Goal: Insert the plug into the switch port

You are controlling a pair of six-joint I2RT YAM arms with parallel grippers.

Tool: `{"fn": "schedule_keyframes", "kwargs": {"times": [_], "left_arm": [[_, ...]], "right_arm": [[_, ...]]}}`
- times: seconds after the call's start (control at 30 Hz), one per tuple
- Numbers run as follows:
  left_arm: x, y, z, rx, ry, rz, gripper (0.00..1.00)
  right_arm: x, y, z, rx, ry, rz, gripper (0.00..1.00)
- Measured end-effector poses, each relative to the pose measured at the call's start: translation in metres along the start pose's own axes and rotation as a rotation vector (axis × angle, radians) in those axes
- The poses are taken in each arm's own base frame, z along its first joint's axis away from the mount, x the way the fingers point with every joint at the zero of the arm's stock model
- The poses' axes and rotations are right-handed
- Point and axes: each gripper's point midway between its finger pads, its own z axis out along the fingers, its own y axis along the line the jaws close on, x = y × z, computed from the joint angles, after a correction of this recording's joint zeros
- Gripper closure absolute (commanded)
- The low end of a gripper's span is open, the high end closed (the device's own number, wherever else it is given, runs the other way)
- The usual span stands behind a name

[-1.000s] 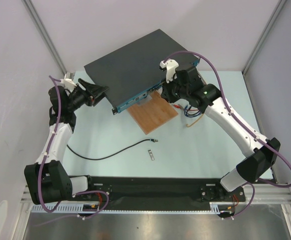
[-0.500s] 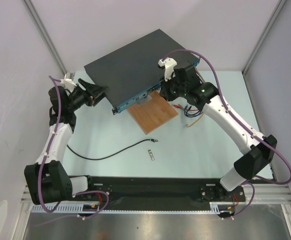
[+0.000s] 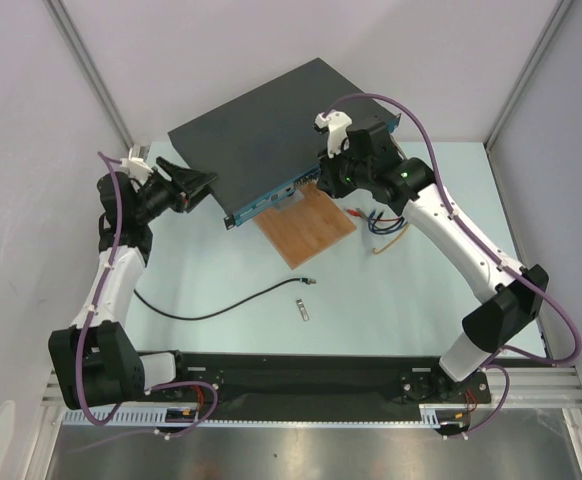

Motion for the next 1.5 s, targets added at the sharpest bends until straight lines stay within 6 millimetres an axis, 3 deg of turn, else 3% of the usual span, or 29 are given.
{"fn": "schedule_keyframes", "kwargs": {"times": [0.6, 0.63, 0.67, 0.8, 1.03, 1.13, 1.33, 1.5], "left_arm": [[0.000, 0.000, 0.000, 0.000, 0.000, 0.000, 0.99], [0.000, 0.000, 0.000, 0.000, 0.000, 0.000, 1.00], [0.000, 0.000, 0.000, 0.000, 0.000, 0.000, 1.00], [0.000, 0.000, 0.000, 0.000, 0.000, 0.000, 1.00], [0.000, 0.000, 0.000, -0.001, 0.001, 0.001, 1.00], [0.000, 0.000, 0.000, -0.001, 0.001, 0.001, 1.00], [0.000, 0.000, 0.000, 0.000, 0.002, 0.001, 1.00], [0.000, 0.000, 0.000, 0.000, 0.002, 0.001, 1.00]], "right_arm": [[-0.012, 0.002, 0.008, -0.046, -0.043, -0.023, 0.99], [-0.012, 0.002, 0.009, -0.048, -0.045, -0.025, 0.96], [-0.012, 0.002, 0.009, -0.049, -0.047, -0.026, 0.87], [-0.012, 0.001, 0.009, -0.058, -0.048, -0.030, 0.80], [-0.011, -0.005, 0.010, -0.076, -0.066, -0.055, 0.49], [-0.008, -0.008, 0.007, -0.077, -0.081, -0.066, 0.45], [-0.006, -0.004, -0.017, -0.090, -0.109, -0.091, 0.45], [-0.012, -0.005, -0.029, -0.087, -0.135, -0.098, 0.61]]}}
